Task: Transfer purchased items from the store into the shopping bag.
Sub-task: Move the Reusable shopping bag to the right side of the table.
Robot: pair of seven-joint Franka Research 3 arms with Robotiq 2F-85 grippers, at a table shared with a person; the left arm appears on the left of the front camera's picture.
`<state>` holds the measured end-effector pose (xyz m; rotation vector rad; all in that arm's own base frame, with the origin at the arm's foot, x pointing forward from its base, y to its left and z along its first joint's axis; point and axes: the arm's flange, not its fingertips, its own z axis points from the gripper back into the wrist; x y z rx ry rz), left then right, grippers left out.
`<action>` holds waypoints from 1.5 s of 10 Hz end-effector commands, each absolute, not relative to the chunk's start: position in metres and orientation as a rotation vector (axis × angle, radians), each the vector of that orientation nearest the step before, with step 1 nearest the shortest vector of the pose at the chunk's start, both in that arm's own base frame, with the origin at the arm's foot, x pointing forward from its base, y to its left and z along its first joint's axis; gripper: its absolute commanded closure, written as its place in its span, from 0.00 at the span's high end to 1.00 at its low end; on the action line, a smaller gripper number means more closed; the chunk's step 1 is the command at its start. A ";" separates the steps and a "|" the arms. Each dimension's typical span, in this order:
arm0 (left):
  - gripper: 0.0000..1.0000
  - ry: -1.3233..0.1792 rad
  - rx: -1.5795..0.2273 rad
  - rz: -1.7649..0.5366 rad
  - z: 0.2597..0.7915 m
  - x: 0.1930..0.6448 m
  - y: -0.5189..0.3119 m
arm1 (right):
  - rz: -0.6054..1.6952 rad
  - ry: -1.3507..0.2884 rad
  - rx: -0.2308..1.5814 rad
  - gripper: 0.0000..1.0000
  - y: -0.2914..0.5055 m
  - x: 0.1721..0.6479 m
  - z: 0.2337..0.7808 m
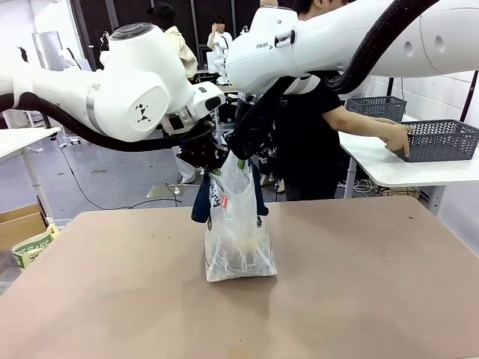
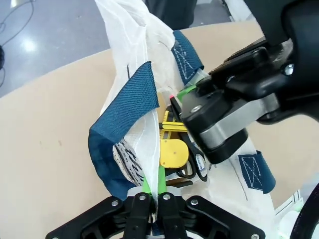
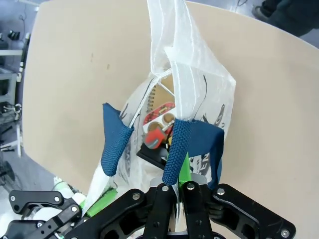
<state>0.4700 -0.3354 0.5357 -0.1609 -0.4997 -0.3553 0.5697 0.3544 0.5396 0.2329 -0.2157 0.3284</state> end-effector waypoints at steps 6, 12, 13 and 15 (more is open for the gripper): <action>0.00 -0.566 -0.236 -0.362 0.542 0.471 -0.346 | 0.266 -0.233 0.290 0.00 0.364 0.570 0.540; 1.00 -0.561 -0.305 -0.370 0.550 0.462 -0.351 | 0.257 -0.233 0.276 0.00 0.365 0.573 0.537; 1.00 -0.562 -0.325 -0.368 0.552 0.461 -0.351 | 0.258 -0.232 0.276 0.00 0.365 0.573 0.537; 1.00 -0.563 -0.348 -0.359 0.554 0.459 -0.351 | 0.259 -0.233 0.276 0.00 0.365 0.574 0.538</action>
